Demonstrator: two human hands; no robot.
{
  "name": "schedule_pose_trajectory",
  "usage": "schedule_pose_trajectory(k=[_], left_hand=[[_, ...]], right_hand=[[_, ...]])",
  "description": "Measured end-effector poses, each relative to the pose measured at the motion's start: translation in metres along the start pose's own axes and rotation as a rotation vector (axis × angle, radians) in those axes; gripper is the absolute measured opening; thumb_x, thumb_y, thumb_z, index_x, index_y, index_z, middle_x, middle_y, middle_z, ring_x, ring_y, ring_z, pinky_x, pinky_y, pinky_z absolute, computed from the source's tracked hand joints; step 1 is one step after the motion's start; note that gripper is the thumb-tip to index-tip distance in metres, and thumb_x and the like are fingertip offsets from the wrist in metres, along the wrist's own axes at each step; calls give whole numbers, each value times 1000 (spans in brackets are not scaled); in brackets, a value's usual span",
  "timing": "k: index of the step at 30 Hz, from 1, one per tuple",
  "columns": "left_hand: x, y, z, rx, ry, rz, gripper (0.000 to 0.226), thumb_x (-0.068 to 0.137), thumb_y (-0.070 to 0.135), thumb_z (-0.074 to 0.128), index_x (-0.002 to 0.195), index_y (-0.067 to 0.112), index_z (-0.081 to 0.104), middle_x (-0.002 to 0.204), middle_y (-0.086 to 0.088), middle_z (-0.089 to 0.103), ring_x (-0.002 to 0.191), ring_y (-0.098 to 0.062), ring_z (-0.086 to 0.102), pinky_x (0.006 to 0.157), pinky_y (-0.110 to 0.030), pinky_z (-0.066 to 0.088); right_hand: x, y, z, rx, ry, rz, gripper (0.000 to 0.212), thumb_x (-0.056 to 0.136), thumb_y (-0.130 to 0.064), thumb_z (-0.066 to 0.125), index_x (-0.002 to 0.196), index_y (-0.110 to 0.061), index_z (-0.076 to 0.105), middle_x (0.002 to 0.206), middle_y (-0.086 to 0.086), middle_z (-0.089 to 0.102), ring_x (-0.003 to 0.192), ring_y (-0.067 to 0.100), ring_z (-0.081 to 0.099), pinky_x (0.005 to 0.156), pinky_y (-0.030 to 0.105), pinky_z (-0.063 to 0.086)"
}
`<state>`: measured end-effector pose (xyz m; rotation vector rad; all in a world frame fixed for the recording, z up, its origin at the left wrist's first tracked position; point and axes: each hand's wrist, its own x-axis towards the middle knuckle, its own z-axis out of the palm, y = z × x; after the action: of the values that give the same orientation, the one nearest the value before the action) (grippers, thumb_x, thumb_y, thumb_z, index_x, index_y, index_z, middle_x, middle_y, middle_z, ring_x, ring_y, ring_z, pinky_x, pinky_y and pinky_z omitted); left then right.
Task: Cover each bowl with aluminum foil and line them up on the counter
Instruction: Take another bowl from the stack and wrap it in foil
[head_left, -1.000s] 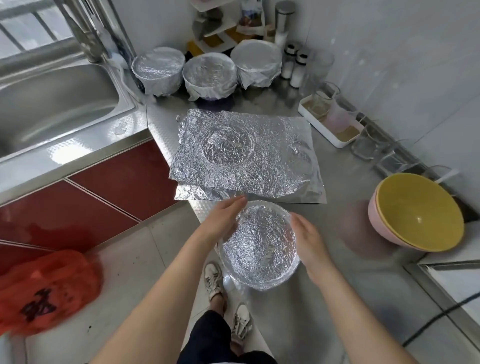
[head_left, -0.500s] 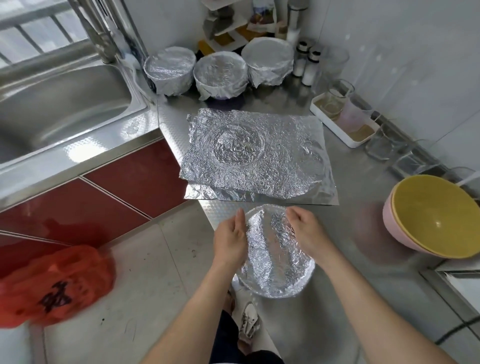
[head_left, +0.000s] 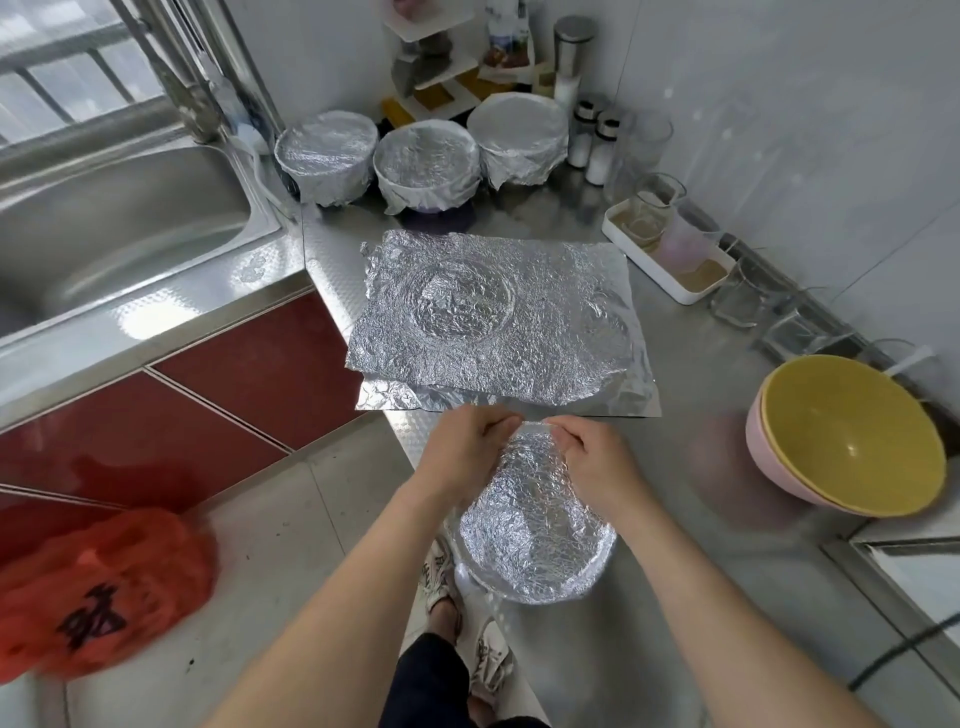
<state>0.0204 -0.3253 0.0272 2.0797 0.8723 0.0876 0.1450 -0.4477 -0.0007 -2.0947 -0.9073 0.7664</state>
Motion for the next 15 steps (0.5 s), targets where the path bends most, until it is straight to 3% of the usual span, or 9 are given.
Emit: schedule_pose_trajectory(k=[4,6,9,12,15], left_hand=[[-7,-1,8,-46,104,-9,21,99,23,54,104,16,73,62,-3,65,47,-11,48,53,-27,42],[-11,-3,9,-104,104,-27,21,100,23,53,104,14,72,59,2,62,46,-10,48,51,-28,43],[-16,-9,7,-160,71,-13,22,100,23,52,112,17,70,57,10,59,46,-7,49,52,-30,44],[-23,-15,9,-106,103,-1,23,99,21,54,117,20,69,61,13,62,47,-7,50,51,-24,41],[-30,-18,12,-39,169,-4,25,99,23,54,119,19,69,73,12,68,59,-11,59,59,-25,46]], right_hand=[[2,-7,0,-66,-28,-23,27,101,-25,46,118,-18,66,73,-12,58,63,7,52,57,26,39],[1,-6,-1,-41,-66,-22,27,101,-25,47,119,-20,66,71,-8,60,59,11,52,56,30,40],[2,-2,-8,26,-118,-11,28,101,-27,47,122,-23,64,62,-11,52,49,4,39,48,21,31],[0,-3,-8,-20,-100,-32,27,101,-25,46,120,-22,65,64,-15,53,53,-2,46,53,13,35],[-4,-6,-3,-44,-113,-49,28,102,-27,44,119,-21,66,80,-6,65,71,9,59,70,31,49]])
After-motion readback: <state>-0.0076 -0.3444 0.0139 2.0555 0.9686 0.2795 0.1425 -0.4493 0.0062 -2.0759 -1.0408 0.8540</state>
